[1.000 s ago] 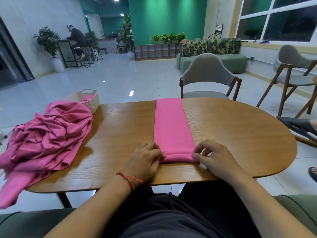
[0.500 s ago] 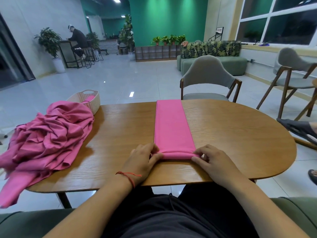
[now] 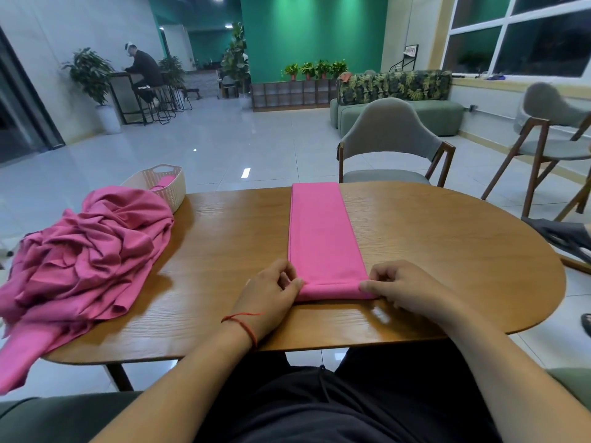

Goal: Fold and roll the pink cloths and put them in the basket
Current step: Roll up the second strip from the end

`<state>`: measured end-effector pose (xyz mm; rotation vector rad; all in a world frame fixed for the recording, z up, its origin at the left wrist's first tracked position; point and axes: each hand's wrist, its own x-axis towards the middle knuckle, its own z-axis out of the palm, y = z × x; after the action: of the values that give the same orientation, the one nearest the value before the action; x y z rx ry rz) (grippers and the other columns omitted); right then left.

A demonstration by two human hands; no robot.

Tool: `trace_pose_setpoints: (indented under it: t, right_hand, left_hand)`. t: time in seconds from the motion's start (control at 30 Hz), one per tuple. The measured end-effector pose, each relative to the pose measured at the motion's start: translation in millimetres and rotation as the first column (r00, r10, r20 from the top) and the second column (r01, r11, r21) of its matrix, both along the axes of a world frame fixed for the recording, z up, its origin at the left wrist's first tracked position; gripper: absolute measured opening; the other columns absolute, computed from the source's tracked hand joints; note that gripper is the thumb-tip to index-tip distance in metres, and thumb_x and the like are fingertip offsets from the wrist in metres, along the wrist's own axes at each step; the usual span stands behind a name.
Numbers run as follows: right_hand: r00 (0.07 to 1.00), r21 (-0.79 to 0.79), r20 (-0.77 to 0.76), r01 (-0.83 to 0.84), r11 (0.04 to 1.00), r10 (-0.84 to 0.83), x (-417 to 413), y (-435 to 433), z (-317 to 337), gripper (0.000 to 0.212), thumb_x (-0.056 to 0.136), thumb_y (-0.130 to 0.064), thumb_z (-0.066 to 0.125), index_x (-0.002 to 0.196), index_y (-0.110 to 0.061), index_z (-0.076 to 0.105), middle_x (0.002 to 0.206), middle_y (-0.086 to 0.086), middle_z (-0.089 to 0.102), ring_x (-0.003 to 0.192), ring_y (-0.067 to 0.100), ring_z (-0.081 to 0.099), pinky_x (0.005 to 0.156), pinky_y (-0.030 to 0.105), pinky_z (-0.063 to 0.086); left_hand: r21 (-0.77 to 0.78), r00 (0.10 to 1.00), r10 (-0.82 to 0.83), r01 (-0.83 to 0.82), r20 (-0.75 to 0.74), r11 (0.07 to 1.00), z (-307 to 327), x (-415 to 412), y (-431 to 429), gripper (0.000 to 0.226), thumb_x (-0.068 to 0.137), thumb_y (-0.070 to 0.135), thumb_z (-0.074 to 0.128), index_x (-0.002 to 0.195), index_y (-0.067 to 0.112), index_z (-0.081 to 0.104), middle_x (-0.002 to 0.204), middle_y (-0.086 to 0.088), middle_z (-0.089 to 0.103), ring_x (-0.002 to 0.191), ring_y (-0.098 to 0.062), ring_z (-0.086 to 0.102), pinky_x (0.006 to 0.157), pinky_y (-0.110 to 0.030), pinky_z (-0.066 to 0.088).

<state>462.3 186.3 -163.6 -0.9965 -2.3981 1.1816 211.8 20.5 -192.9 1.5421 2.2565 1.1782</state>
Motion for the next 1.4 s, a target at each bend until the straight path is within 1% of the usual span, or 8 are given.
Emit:
trace_pose_setpoints:
  t: [0.1,0.27,0.5,0.63,0.77,1.13,1.3,1.4]
  right_hand:
    - [0.997,0.021,-0.045,0.063,0.998,-0.062,-2,-1,-2,0.035,0.089,-0.039,0.085,0.080,-0.011,0.066,0.062,-0.005,0.061,0.055,0.003,0.052,0.054,0.021,0.041]
    - [0.982,0.085,-0.185,0.057,0.995,-0.040,1,-10,-7,0.015,0.089,-0.024,0.086,0.088,-0.025,0.072,0.074,-0.013,0.069,0.058,0.008,0.063,0.057,0.022,0.045]
    - [0.969,0.313,-0.245,0.044,0.949,0.036,2,-15,-20,0.017,0.089,-0.019,0.085,0.083,-0.034,0.079,0.098,-0.012,0.071,0.076,0.017,0.068,0.076,0.030,0.052]
    - [0.982,0.405,-0.175,0.002,0.914,0.075,5,-17,-21,0.013,0.082,-0.044,0.086,0.092,-0.039,0.079,0.108,-0.015,0.066,0.086,0.016,0.067,0.079,0.028,0.053]
    - [0.990,0.443,-0.114,-0.023,0.896,0.082,4,-11,-27,0.024,0.084,-0.055,0.079,0.103,-0.041,0.078,0.113,-0.019,0.062,0.088,0.009,0.066,0.082,0.033,0.055]
    - [0.984,0.343,-0.173,0.028,0.939,0.033,3,-15,-23,0.010,0.093,-0.046,0.078,0.100,-0.042,0.072,0.092,-0.019,0.068,0.071,0.014,0.061,0.071,0.029,0.050]
    - [0.987,0.232,-0.160,0.026,0.972,0.012,4,-15,-16,0.015,0.091,-0.040,0.082,0.085,-0.029,0.073,0.062,-0.025,0.059,0.058,0.007,0.048,0.058,0.021,0.037]
    - [0.988,0.236,-0.147,0.083,0.968,-0.049,-1,-8,-16,0.020,0.088,-0.041,0.083,0.078,-0.026,0.075,0.068,-0.018,0.064,0.066,0.006,0.055,0.063,0.025,0.040]
  left_hand:
    - [0.086,0.996,-0.003,0.010,-0.090,0.996,-3,0,4,0.014,0.091,0.033,0.071,0.093,0.035,0.058,0.082,0.010,0.056,0.080,-0.007,0.054,0.075,-0.033,0.050]
    - [0.100,0.952,-0.148,0.180,-0.268,0.979,-8,6,6,0.033,0.091,0.002,0.062,0.094,0.033,0.074,0.106,0.014,0.054,0.106,-0.009,0.052,0.091,-0.023,0.045]
    - [0.044,0.863,-0.135,0.179,-0.487,0.983,-3,11,-8,0.024,0.088,0.038,0.060,0.106,0.036,0.076,0.115,0.016,0.058,0.114,-0.013,0.050,0.093,-0.042,0.048]
    - [-0.047,0.880,-0.158,0.153,-0.448,0.987,-6,0,-17,0.040,0.091,0.058,0.059,0.129,0.051,0.068,0.118,0.021,0.054,0.116,-0.008,0.043,0.102,-0.037,0.043]
    - [-0.073,0.915,-0.183,0.168,-0.360,0.983,-5,-4,-14,0.037,0.098,0.055,0.056,0.134,0.052,0.063,0.115,0.024,0.056,0.114,-0.004,0.045,0.101,-0.038,0.044]
    - [-0.052,0.989,-0.092,0.087,-0.118,0.995,-2,-4,-15,0.008,0.102,0.044,0.059,0.106,0.042,0.052,0.096,0.019,0.063,0.094,-0.008,0.060,0.092,-0.040,0.050]
    - [-0.037,0.991,-0.095,0.092,-0.099,0.995,-1,-2,-15,0.005,0.102,0.043,0.059,0.102,0.039,0.055,0.089,0.014,0.064,0.082,-0.007,0.060,0.085,-0.038,0.051]
    - [0.032,0.996,-0.032,0.035,-0.088,0.999,0,-2,-11,0.013,0.097,0.040,0.067,0.087,0.034,0.061,0.083,0.008,0.059,0.078,-0.007,0.054,0.077,-0.032,0.049]
